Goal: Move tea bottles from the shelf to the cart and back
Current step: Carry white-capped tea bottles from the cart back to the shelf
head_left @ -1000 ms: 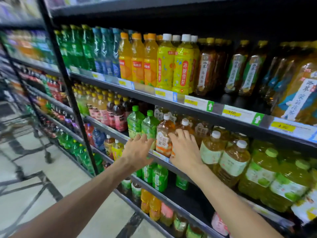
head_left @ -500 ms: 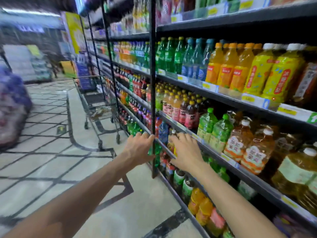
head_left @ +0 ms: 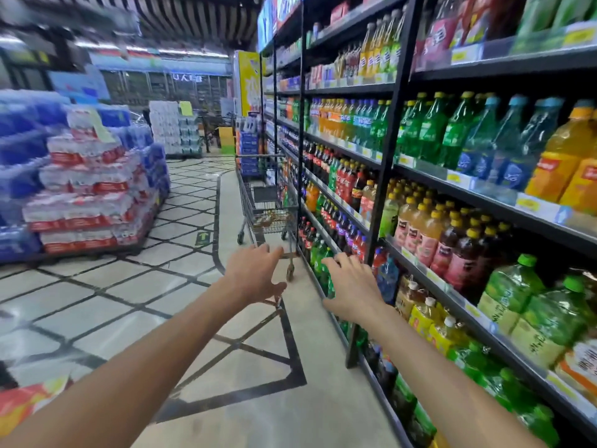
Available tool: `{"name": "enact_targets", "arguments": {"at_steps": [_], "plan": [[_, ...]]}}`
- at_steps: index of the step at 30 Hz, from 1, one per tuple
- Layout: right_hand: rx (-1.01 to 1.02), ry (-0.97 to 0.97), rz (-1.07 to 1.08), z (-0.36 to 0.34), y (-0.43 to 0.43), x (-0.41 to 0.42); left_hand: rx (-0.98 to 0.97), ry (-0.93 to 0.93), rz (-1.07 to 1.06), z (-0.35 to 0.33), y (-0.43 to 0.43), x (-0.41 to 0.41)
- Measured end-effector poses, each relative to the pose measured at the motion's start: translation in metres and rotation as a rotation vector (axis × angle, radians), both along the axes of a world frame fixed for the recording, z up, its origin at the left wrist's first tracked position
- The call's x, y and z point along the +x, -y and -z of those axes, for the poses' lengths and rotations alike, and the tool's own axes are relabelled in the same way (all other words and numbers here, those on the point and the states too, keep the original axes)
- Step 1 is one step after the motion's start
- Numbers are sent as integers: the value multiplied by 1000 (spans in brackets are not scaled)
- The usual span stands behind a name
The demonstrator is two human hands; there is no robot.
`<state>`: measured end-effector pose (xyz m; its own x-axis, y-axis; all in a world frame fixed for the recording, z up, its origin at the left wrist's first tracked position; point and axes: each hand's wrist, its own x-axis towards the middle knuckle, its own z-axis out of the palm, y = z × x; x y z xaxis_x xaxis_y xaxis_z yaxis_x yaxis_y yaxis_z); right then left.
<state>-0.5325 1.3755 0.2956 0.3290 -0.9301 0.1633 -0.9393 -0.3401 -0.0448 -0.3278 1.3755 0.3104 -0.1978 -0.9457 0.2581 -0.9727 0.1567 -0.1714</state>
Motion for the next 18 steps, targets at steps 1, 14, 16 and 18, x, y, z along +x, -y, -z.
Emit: {"name": "enact_targets", "arguments": {"at_steps": [1, 14, 16, 18], "plan": [[-1, 4, -12, 0, 13, 6, -2, 2, -15, 1, 9, 4], [28, 76, -104, -8, 205, 47, 17, 19, -131, -14, 175, 30], [35, 92, -123, -9, 233, 53, 10, 5, -146, -13, 200, 35], [46, 91, -142, -8, 257, 59, 7, 9, -161, -11, 223, 41]]}}
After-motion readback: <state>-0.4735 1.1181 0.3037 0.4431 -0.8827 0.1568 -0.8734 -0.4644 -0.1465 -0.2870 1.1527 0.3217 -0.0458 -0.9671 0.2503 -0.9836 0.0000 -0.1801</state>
